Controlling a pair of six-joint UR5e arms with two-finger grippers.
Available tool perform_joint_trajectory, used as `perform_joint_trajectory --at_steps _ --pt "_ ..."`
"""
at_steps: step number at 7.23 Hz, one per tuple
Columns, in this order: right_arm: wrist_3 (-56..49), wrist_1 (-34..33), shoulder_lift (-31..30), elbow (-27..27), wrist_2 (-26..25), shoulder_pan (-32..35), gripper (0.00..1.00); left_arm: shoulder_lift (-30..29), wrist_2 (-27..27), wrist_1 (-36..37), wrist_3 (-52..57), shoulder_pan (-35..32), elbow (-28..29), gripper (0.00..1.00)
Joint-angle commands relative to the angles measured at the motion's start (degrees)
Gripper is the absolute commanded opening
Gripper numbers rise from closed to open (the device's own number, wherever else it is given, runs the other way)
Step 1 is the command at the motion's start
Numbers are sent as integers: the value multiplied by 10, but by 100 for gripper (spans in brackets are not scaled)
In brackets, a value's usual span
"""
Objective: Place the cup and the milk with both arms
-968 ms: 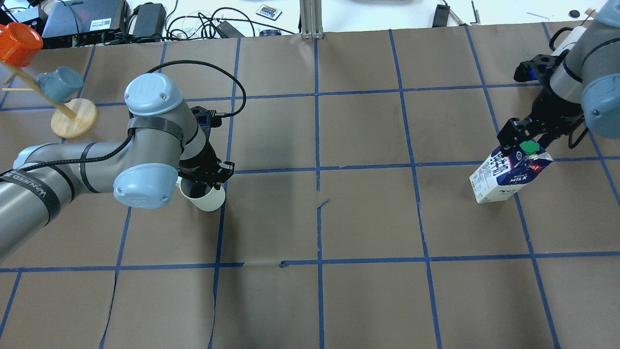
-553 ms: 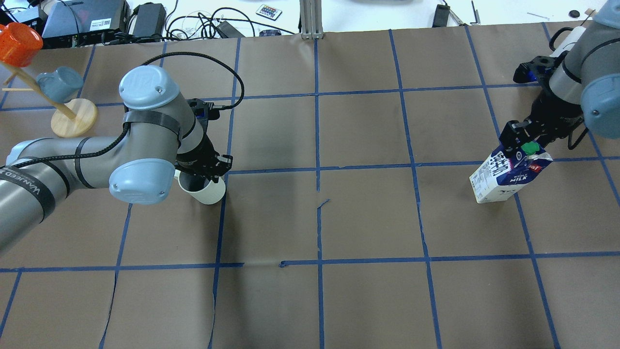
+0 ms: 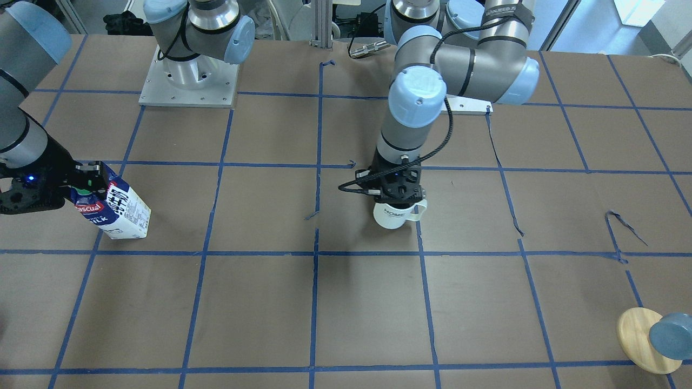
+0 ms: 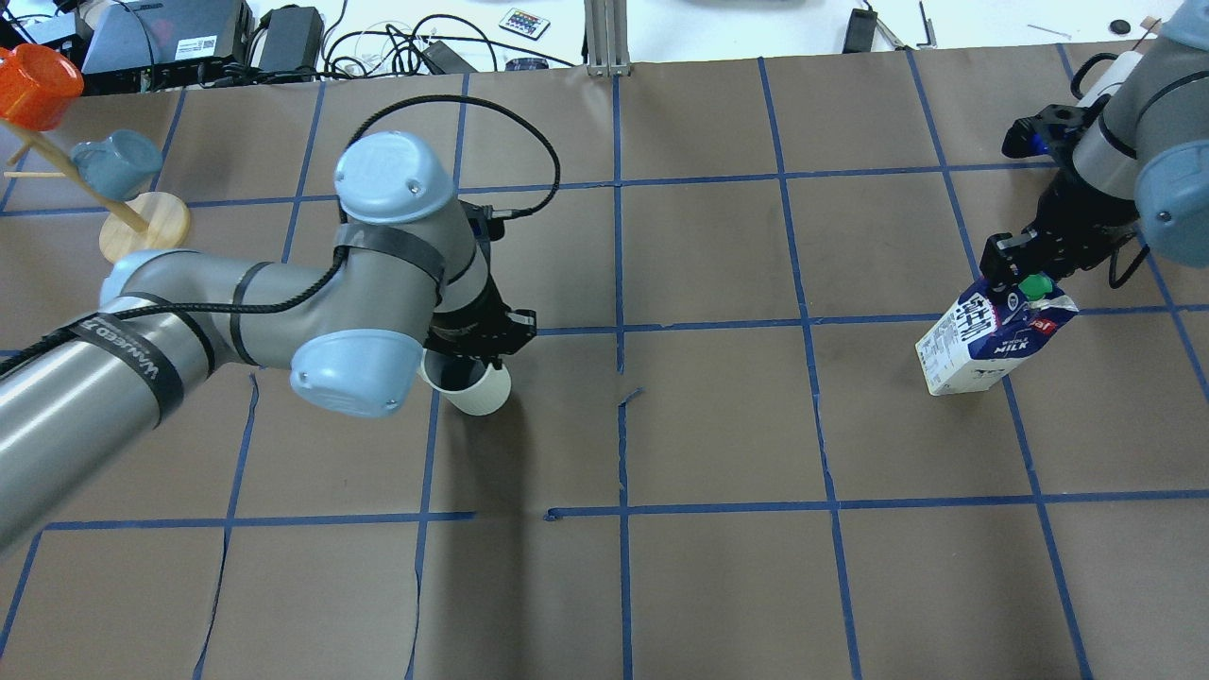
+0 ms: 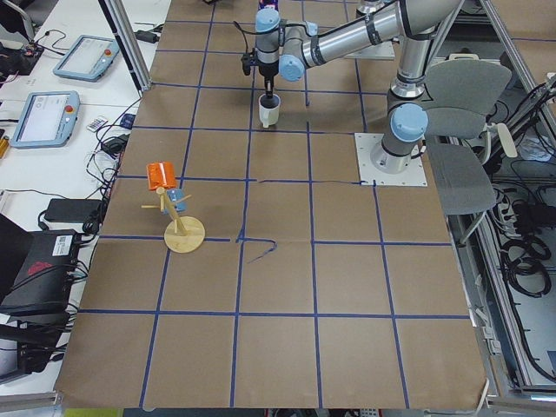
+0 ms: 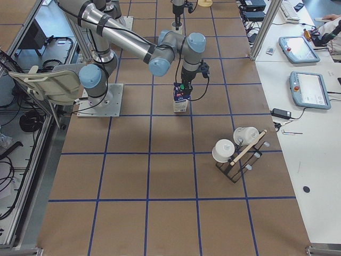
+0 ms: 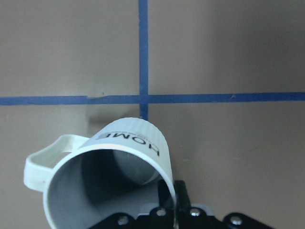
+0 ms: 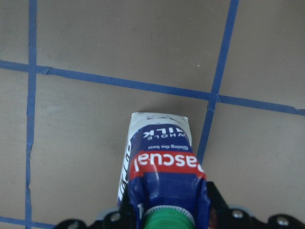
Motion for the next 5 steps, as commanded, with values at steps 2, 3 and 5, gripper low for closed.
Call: perform_joint_trajectory --at_steps 2,3,5 --pt "0 2 -5 -4 2 0 29 -25 -53 -1 -120 -143 10 0" --pt "-1 2 -5 -4 4 0 28 -33 -55 -3 -143 -156 9 0" --pt "1 31 -8 -35 6 3 27 -41 -52 -17 -146 -171 8 0"
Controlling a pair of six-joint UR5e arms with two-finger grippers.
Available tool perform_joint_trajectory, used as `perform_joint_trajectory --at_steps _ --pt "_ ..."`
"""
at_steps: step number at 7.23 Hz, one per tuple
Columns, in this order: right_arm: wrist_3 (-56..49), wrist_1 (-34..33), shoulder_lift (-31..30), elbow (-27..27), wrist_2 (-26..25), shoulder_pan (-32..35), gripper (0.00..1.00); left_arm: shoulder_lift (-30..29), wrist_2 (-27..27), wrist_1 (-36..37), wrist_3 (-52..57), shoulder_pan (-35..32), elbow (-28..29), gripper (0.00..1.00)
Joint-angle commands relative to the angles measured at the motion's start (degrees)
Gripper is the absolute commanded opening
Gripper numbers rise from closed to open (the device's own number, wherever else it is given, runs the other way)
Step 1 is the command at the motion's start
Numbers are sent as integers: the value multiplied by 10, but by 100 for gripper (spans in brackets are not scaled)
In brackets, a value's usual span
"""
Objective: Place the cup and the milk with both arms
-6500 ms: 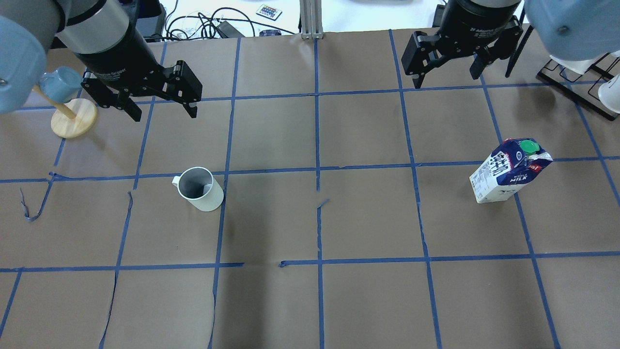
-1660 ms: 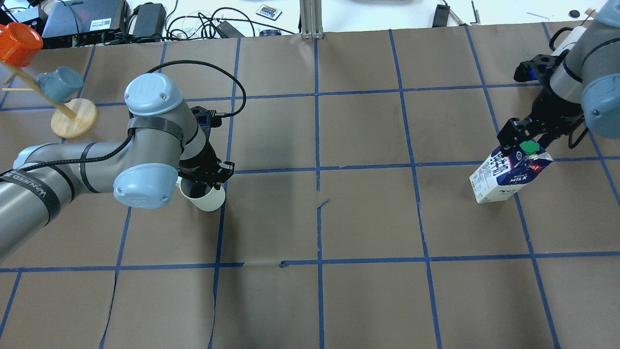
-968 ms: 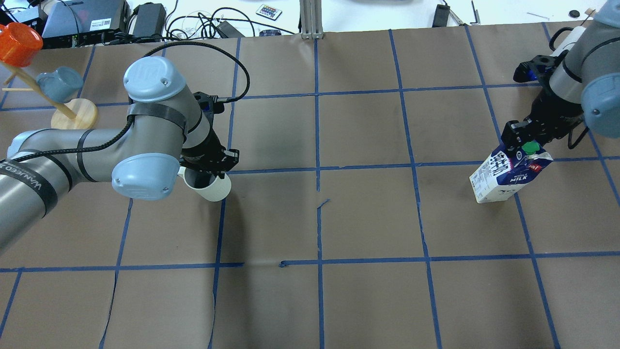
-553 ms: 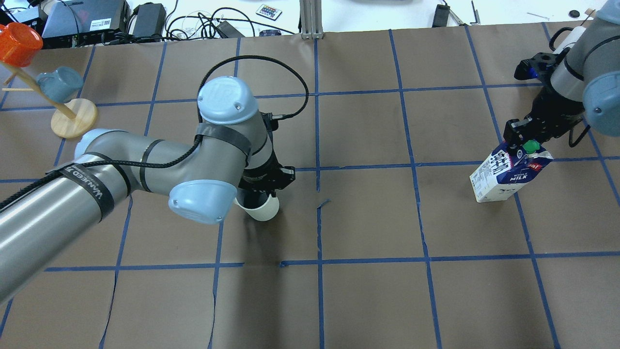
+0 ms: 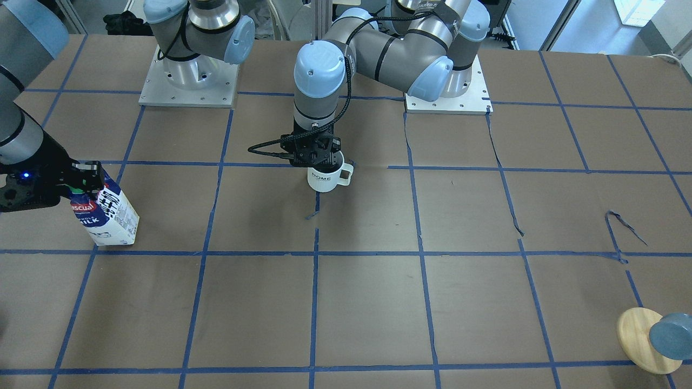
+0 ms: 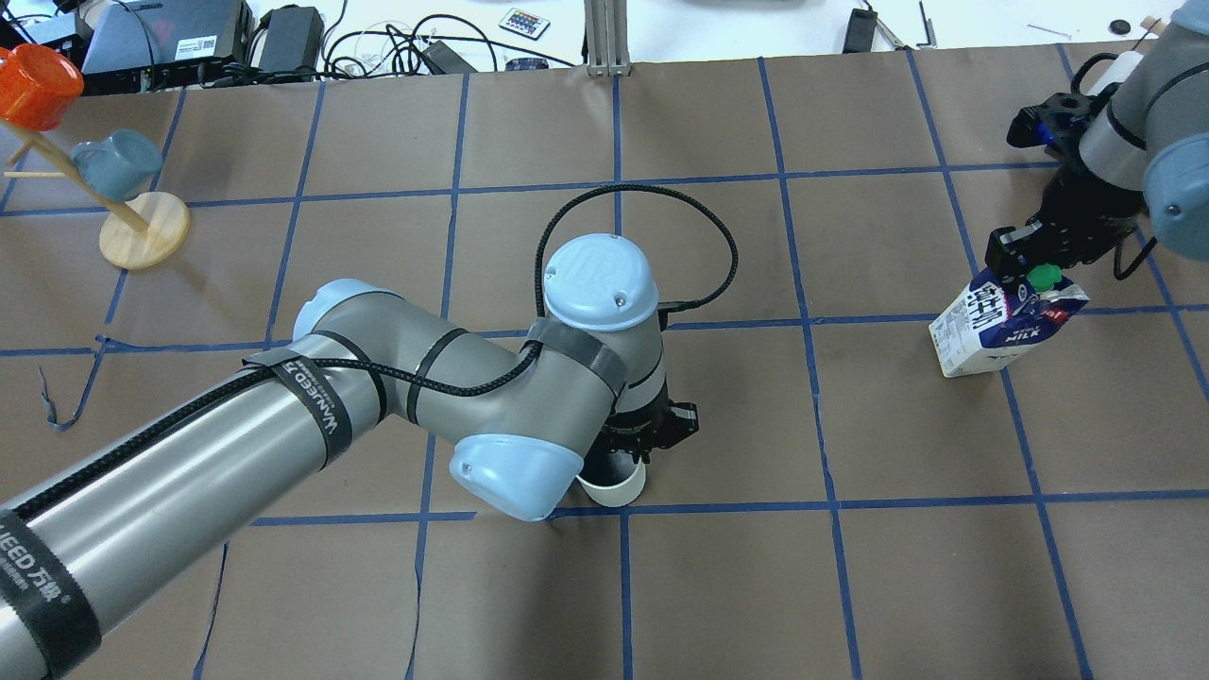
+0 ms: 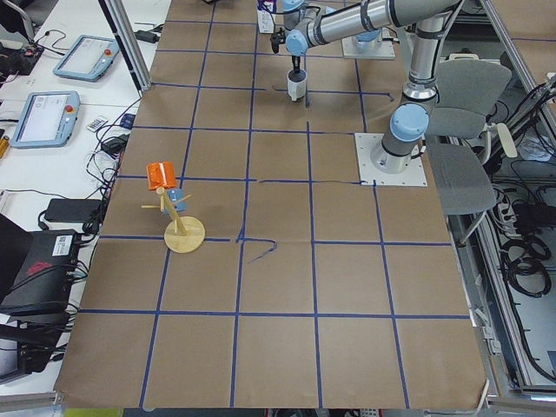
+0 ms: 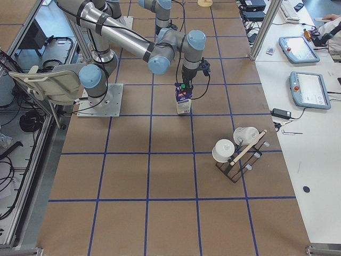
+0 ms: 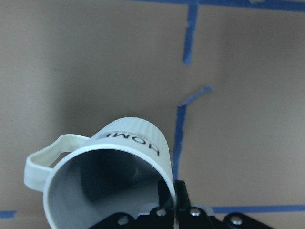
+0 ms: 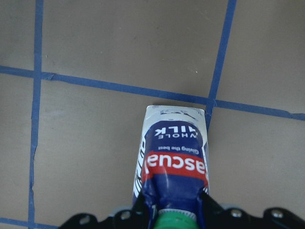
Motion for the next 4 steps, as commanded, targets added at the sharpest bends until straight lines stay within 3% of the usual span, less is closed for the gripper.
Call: perform_joint_trajectory --at_steps 1,2,3,4 --pt "10 63 1 -61 11 6 27 -4 4 -4 -5 -12 1 99" --pt "37 103 4 -94 37 9 27 10 4 -7 -5 -9 4 100" --pt "72 100 26 -103 69 41 27 20 7 -14 6 -4 18 100" --pt "153 97 37 -103 77 99 26 33 47 -58 8 15 41 100"
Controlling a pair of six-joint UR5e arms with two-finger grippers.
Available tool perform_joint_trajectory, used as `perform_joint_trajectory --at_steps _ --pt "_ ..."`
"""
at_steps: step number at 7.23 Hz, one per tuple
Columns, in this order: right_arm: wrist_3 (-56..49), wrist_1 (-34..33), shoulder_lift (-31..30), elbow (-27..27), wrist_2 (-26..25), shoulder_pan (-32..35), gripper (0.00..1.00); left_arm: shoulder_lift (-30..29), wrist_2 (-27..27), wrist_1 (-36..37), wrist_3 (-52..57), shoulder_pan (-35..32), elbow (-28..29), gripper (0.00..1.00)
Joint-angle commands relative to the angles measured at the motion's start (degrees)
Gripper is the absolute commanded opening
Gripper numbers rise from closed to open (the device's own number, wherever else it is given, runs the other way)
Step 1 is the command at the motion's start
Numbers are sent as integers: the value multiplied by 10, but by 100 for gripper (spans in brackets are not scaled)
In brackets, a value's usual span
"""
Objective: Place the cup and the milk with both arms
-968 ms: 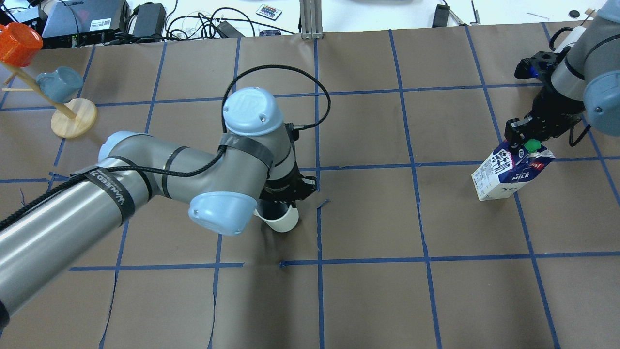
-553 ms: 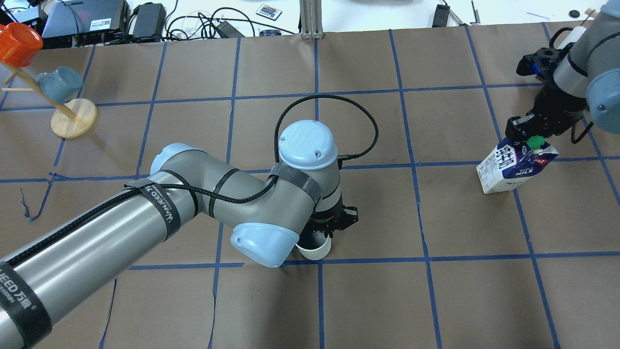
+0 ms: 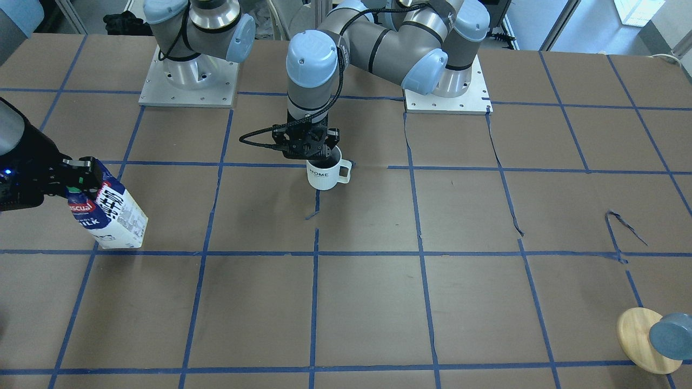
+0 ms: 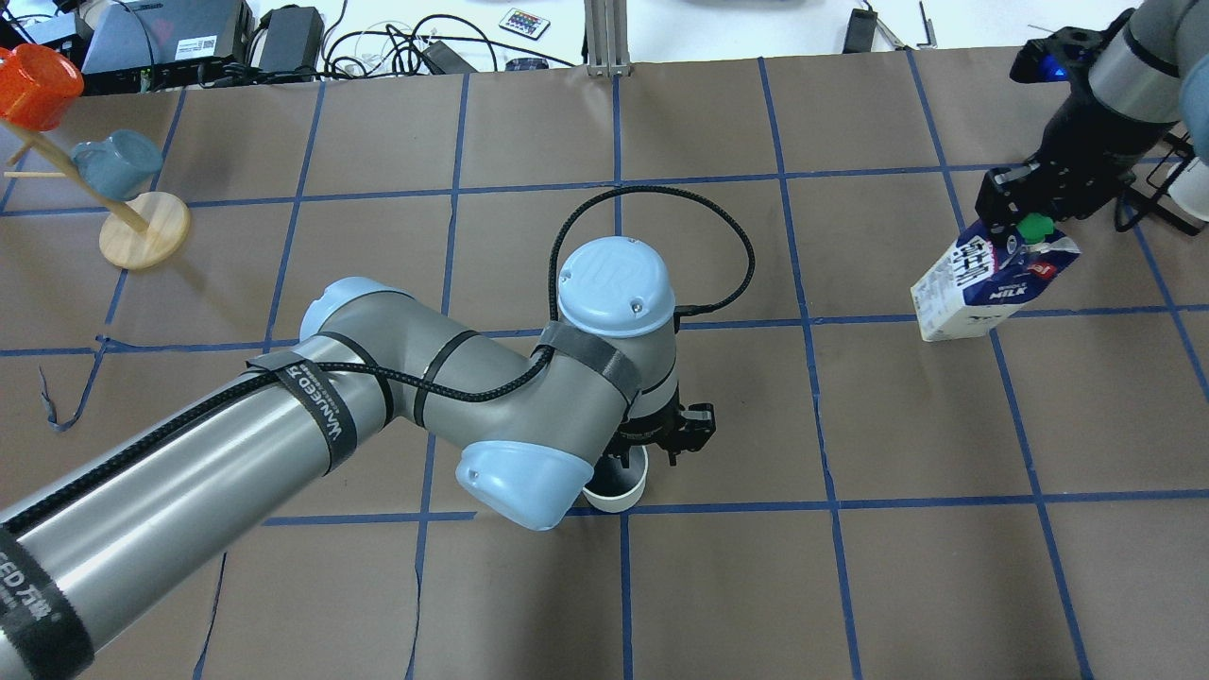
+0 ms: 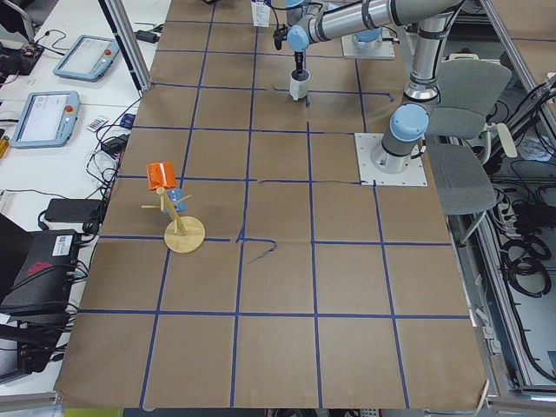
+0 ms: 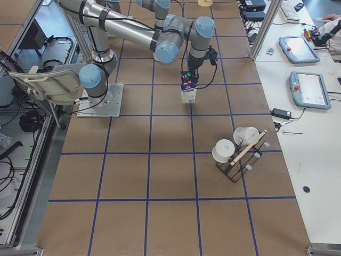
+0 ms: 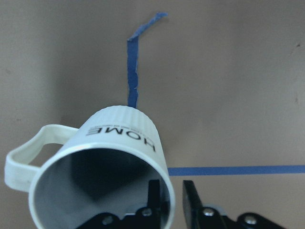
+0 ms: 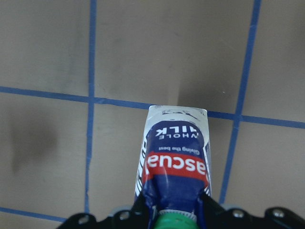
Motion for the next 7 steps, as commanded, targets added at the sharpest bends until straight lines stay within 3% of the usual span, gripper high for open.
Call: perform_joint_trajectory --at_steps 1,4,7 --pt "148 5 12 -15 19 126 26 37 37 -83 21 42 51 100" --pt "267 53 -30 19 22 201 25 110 42 -228 181 136 95 100" --pt "324 -6 -47 86 30 287 25 158 55 -252 297 231 112 100"
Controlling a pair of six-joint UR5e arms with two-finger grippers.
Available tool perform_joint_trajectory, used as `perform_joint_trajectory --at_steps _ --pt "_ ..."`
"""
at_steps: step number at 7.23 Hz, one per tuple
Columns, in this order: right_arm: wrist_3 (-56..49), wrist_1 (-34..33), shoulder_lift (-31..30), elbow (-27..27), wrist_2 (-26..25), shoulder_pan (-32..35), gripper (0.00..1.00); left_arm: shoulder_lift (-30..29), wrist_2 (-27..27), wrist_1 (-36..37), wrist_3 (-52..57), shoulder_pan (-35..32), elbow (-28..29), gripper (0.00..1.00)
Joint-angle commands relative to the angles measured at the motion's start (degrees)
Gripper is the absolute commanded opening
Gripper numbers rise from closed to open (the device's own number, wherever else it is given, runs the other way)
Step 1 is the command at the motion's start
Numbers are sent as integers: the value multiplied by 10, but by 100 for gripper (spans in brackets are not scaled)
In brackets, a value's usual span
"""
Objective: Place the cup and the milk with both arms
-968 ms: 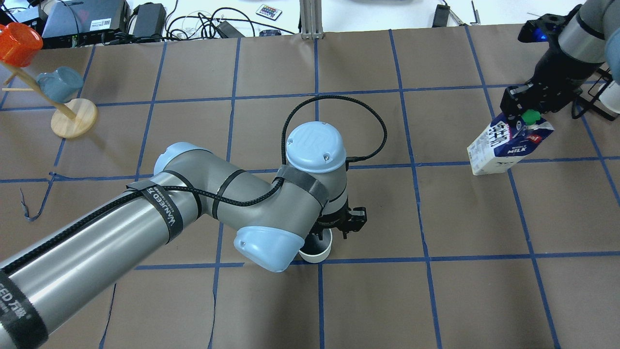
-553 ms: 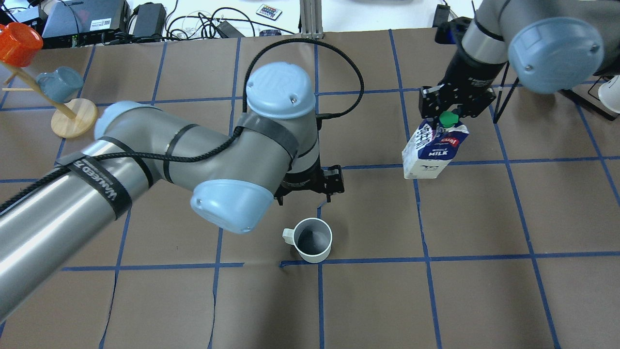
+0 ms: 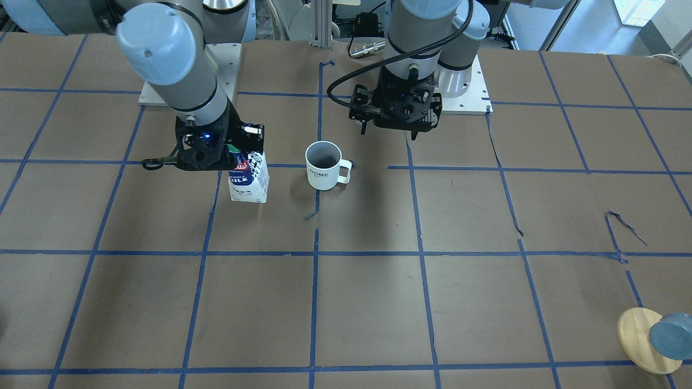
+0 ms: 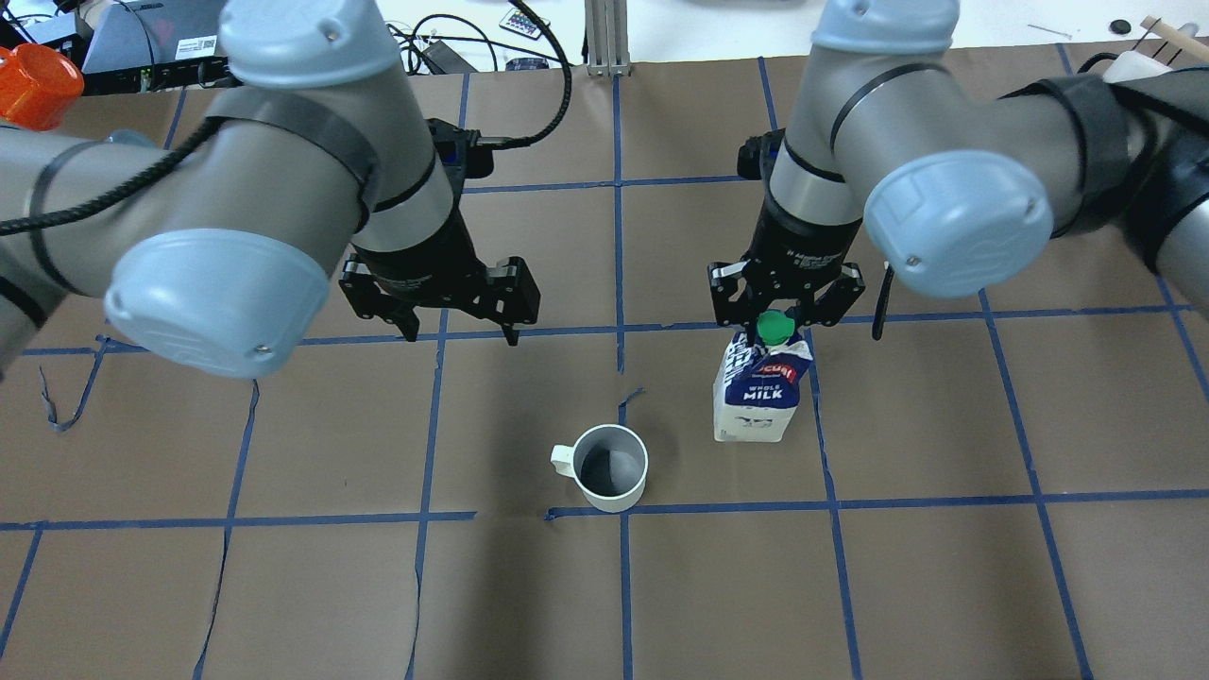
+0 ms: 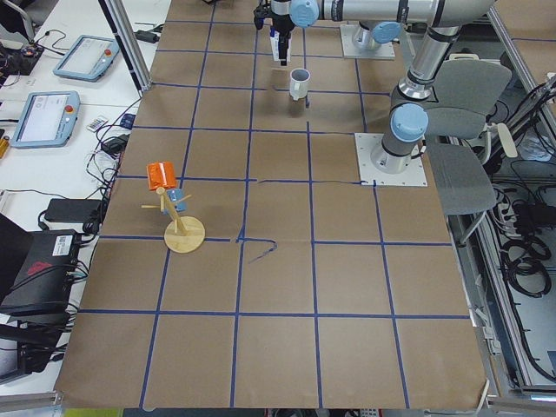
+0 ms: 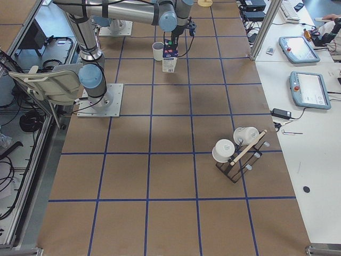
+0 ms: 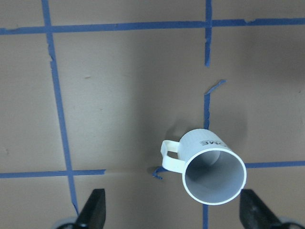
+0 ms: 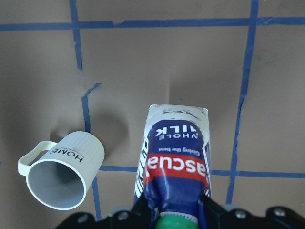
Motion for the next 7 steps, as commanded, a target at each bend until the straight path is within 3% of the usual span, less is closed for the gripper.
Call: perform_joint_trajectory --at_steps 1,3,7 --pt "17 -28 -4 29 34 35 25 15 5 -32 55 64 38 100" --pt "19 -29 -6 44 35 39 25 12 2 -30 99 98 64 100" --pt "27 -68 7 51 34 64 26 -1 9 -37 58 98 94 100"
